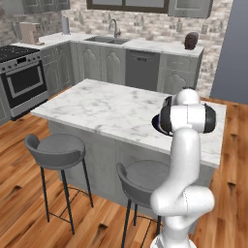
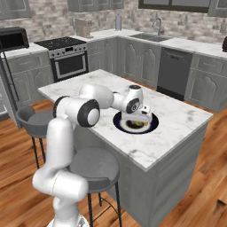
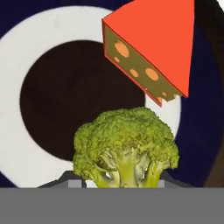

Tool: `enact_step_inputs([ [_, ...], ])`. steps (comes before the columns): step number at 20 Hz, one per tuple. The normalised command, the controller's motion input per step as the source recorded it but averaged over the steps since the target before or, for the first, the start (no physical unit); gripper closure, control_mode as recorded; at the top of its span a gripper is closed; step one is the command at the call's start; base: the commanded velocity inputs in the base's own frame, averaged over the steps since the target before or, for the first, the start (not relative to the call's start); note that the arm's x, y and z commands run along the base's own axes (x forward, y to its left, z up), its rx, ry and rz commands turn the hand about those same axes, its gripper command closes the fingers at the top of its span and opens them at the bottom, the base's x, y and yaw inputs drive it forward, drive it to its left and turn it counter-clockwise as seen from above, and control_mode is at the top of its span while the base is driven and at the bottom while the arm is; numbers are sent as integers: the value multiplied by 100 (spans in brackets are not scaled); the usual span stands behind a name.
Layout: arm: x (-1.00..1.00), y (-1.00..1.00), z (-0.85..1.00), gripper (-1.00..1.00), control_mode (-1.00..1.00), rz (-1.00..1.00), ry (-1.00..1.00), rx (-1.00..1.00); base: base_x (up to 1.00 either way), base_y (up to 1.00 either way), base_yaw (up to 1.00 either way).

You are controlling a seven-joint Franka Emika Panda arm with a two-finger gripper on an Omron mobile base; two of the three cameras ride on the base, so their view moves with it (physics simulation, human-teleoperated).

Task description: Take the cheese, fish, and broccoli from the fridge and place them on the plate on the dining counter to create an appetizer plate.

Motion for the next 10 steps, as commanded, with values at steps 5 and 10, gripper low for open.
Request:
enact_step_inputs([
  [5, 37, 0, -41, 100, -100, 0, 0, 0, 0, 0, 0],
  [10, 24, 0, -20, -100, -100, 0, 0, 0, 0, 0, 0],
])
